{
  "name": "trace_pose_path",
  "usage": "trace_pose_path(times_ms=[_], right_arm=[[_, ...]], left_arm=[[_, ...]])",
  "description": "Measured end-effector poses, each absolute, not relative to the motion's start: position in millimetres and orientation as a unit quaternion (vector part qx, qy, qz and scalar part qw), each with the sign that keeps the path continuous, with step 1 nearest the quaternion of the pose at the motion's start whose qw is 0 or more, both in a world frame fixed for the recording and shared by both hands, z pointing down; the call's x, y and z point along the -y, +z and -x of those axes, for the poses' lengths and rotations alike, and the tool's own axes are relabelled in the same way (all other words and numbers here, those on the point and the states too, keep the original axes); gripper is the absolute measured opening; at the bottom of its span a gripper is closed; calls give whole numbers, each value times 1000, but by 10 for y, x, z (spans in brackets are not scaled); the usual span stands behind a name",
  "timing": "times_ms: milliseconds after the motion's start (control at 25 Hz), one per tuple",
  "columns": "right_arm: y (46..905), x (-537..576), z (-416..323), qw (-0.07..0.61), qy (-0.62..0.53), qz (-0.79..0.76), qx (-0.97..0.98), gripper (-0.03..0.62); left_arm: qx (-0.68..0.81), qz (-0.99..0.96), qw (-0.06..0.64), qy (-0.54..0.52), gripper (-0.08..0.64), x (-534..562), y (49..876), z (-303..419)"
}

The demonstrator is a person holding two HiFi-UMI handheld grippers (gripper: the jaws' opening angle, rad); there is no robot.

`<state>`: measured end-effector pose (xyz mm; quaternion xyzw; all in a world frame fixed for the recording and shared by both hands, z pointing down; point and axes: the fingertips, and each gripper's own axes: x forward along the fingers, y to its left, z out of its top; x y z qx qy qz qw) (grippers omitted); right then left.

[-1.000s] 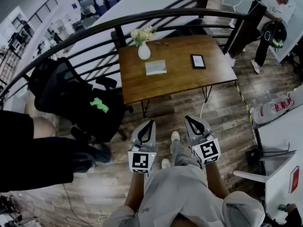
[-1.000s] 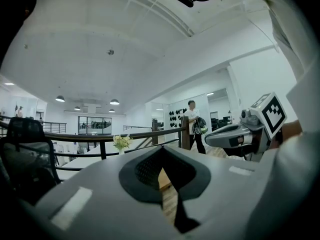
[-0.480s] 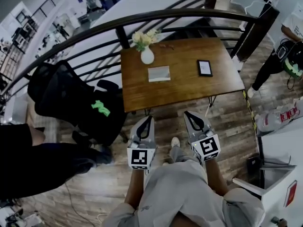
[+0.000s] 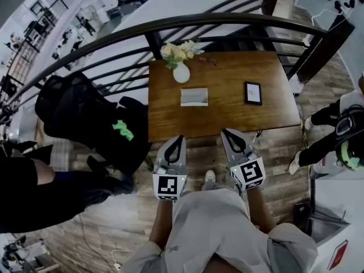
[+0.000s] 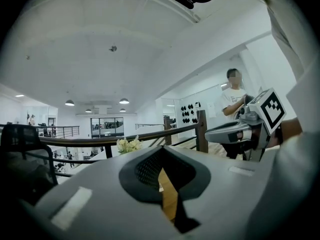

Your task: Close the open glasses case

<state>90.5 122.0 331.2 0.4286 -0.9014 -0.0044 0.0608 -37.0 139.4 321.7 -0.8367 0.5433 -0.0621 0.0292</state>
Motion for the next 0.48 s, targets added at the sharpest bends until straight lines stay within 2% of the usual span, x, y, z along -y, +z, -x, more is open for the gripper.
trace_pose_path(times_ms=[480], right_arm=[[3428,-623,-896,65,5,-401,914,3]], left_arm=[[-561,824,16,-75,19,-886,3354,309]])
